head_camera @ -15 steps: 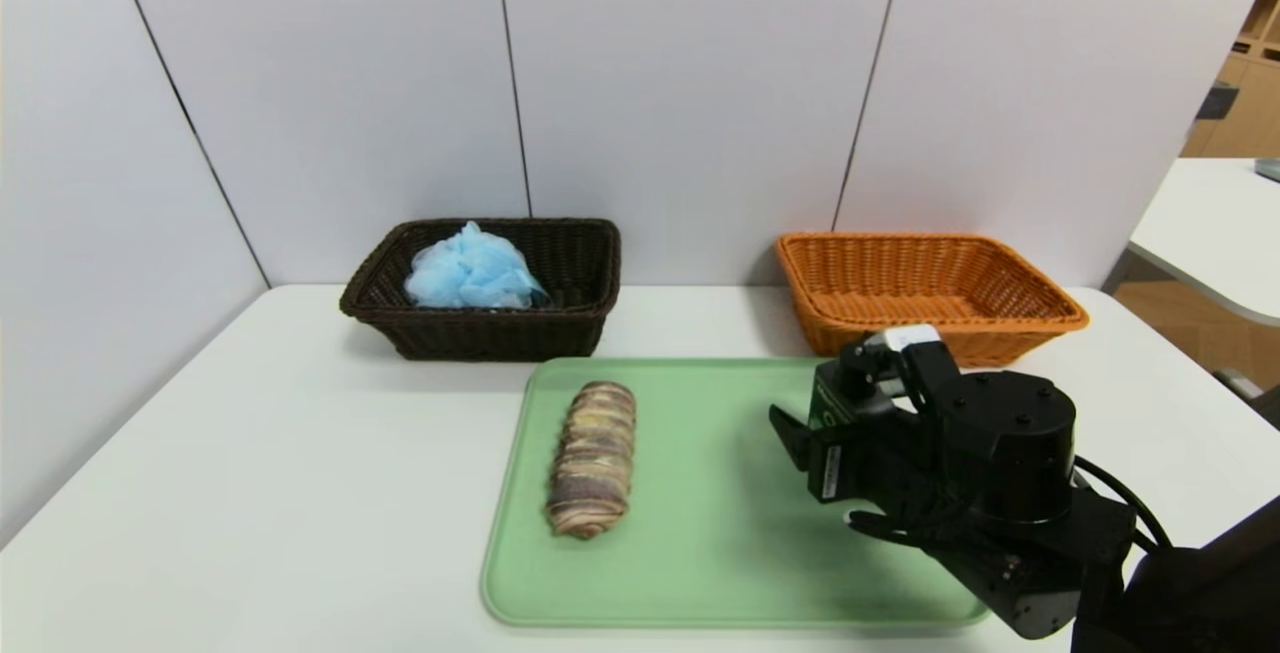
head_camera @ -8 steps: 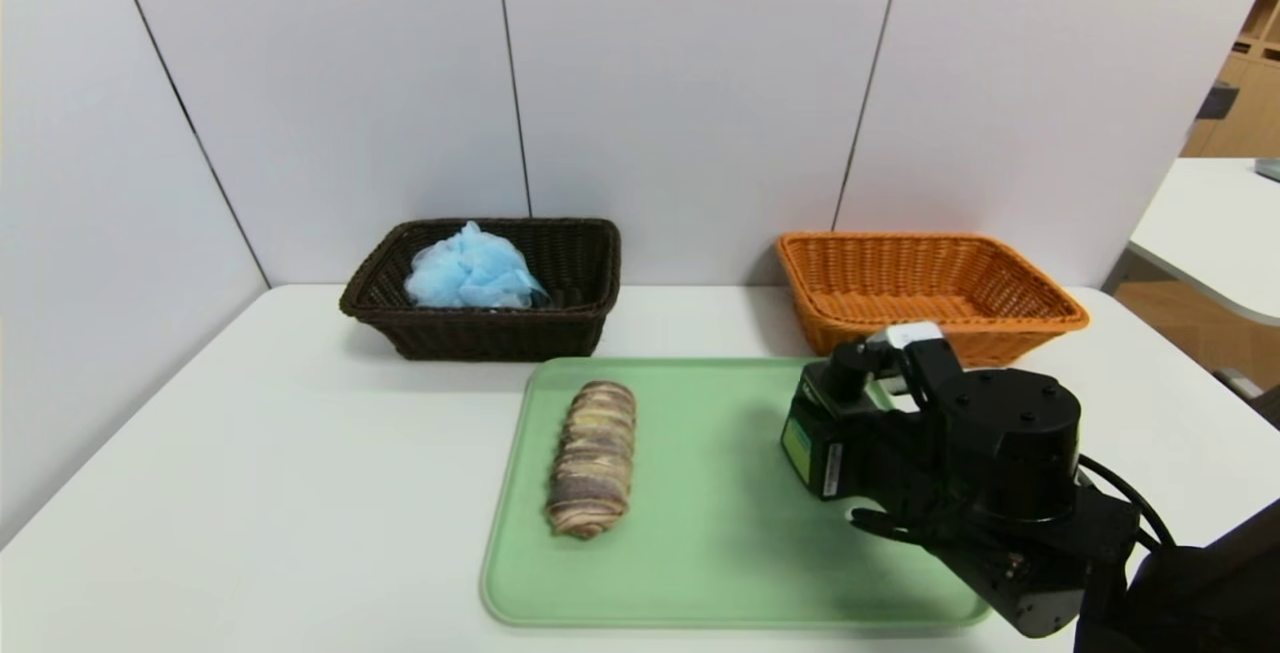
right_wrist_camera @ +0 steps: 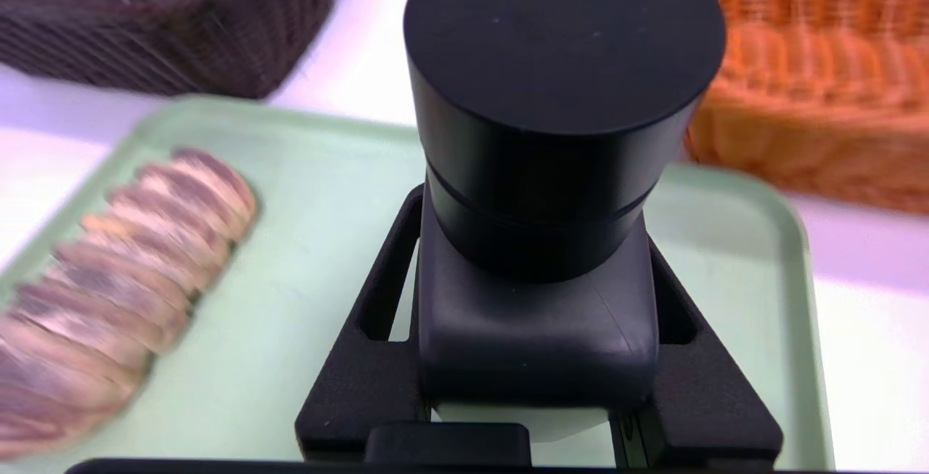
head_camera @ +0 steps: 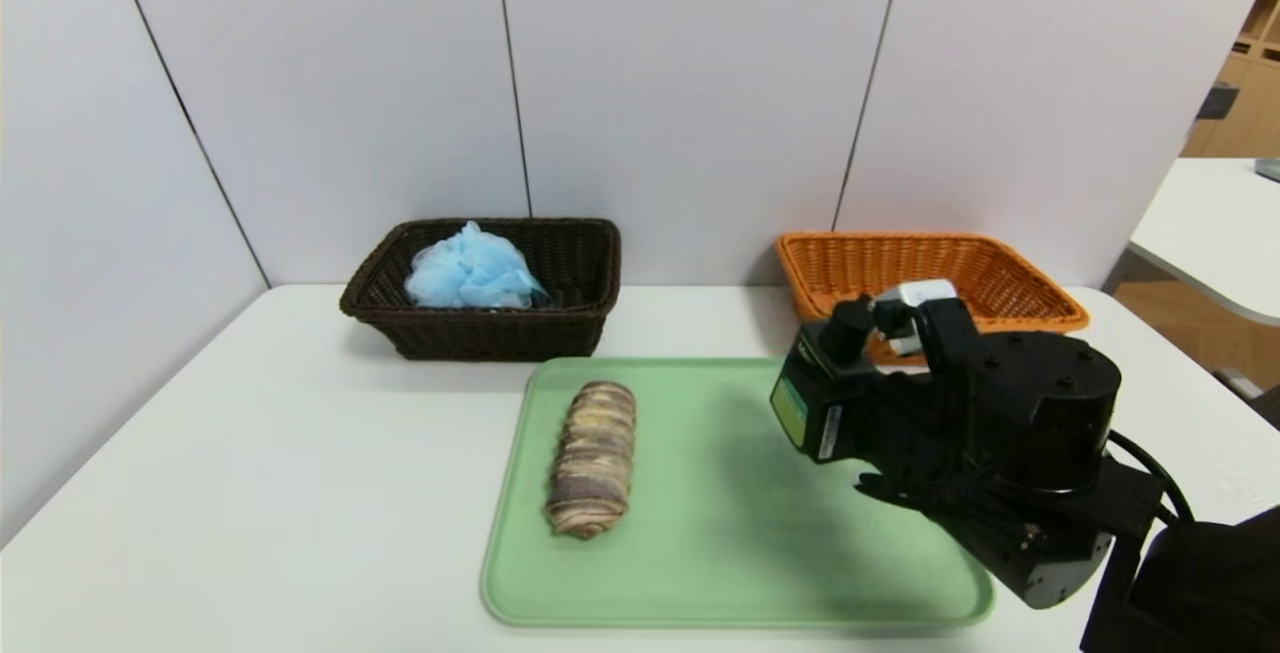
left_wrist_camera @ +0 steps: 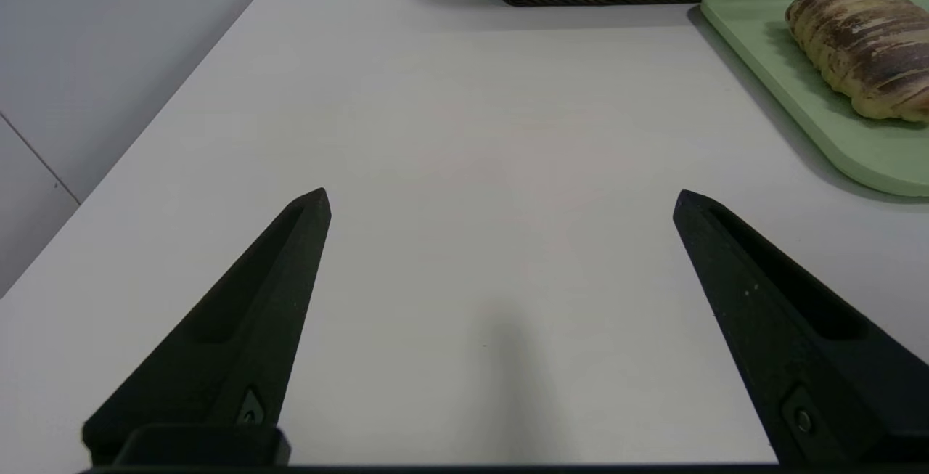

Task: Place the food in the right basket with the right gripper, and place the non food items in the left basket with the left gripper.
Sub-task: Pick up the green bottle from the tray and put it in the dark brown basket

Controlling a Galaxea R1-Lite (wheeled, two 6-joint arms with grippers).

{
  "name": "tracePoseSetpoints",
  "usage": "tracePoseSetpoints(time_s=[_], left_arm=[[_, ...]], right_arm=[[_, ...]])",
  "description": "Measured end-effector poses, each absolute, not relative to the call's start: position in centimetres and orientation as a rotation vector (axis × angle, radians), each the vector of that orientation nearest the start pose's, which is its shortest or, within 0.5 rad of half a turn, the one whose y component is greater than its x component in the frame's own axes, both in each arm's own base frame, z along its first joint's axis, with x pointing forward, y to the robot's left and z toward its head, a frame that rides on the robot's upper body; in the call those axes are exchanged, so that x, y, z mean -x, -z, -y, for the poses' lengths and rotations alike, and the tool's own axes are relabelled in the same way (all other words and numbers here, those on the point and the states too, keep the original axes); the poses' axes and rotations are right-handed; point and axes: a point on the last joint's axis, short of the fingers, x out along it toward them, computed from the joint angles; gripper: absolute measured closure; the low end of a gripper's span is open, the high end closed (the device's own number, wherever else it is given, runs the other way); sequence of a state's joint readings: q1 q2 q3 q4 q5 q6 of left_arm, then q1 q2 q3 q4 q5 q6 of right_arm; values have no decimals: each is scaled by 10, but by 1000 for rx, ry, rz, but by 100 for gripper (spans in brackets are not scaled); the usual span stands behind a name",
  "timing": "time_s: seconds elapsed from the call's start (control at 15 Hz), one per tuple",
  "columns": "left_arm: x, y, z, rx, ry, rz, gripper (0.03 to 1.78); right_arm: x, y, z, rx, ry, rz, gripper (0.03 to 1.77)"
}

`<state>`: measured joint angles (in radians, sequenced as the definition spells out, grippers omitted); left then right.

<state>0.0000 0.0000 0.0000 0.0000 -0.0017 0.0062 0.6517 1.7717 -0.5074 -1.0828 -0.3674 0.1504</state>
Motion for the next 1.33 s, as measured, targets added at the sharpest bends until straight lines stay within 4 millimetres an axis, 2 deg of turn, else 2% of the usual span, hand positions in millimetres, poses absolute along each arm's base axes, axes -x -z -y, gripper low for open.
tracePoseSetpoints(time_s=[0.4, 0.73, 1.0, 1.2, 1.33], left_arm=[[23, -75, 0, -6, 2, 0, 12], [23, -75, 0, -6, 2, 0, 12], [23, -75, 0, -6, 2, 0, 12], [23, -75, 0, -6, 2, 0, 12], [23, -75, 0, -6, 2, 0, 12]], right_arm=[[-251, -185, -179, -74, -272, -140, 117], [-274, -235, -202, -97, -341, -110, 117], [-295, -253, -229, -116, -431, -79, 117], [-313, -254, -253, -131, -467, -50, 117], [-323, -249, -270, -135, -485, -42, 117]])
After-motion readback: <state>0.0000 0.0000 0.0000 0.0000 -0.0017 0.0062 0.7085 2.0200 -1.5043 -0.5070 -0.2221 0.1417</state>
